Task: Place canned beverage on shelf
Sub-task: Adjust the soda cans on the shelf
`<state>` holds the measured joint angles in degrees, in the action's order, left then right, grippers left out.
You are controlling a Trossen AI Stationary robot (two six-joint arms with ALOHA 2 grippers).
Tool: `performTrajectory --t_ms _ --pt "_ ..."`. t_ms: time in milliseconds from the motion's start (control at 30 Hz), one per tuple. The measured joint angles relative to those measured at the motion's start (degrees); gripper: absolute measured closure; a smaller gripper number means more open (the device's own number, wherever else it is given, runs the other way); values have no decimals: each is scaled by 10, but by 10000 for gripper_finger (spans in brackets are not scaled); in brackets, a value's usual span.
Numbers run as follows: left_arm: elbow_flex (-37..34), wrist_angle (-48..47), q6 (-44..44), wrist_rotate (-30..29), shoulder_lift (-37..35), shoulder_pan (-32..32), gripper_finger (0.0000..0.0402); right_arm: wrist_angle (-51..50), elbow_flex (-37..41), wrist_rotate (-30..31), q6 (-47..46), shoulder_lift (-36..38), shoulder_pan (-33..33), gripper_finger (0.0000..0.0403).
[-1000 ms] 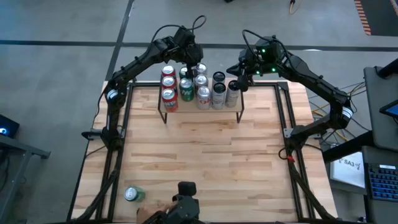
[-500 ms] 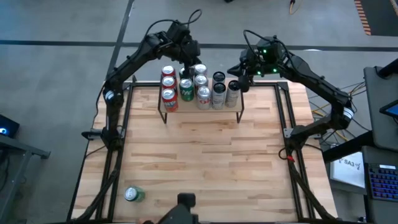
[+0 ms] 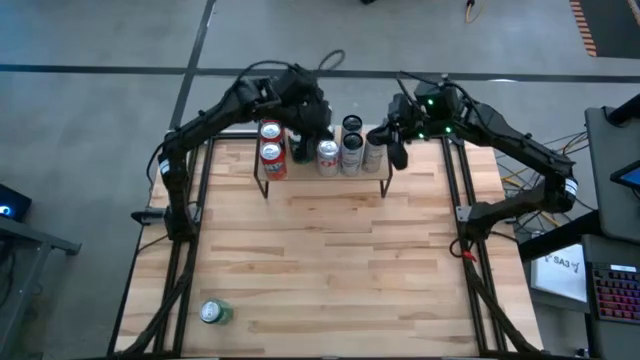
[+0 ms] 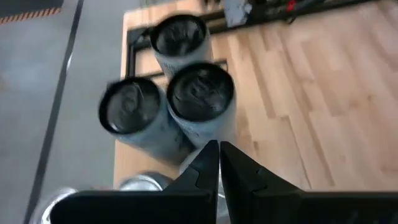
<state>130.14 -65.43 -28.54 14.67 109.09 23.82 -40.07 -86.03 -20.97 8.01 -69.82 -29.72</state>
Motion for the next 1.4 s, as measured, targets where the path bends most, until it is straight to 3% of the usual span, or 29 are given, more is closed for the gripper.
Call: performTrajectory --t_ms 100,233,467,667,933,1100,1400 --pt "-15 -7 12 -58 -4 -31 402 10 23 0 -2 24 19 394" --pt "-56 -6 33 -65 -16 -57 402 46 68 0 -14 56 43 394" --pt "-202 86 91 -124 -107 -76 402 95 138 0 -25 107 58 394" --pt "-392 291 111 -138 -223 -88 402 132 186 0 -20 124 59 394" --pt "-569 510 113 -173 -282 -90 402 248 275 0 -15 125 59 394" --pt "-603 574 111 -187 -280 -90 402 262 290 0 -21 125 59 394" --pt "-574 567 113 -197 -249 -87 402 263 290 0 -29 126 59 394"
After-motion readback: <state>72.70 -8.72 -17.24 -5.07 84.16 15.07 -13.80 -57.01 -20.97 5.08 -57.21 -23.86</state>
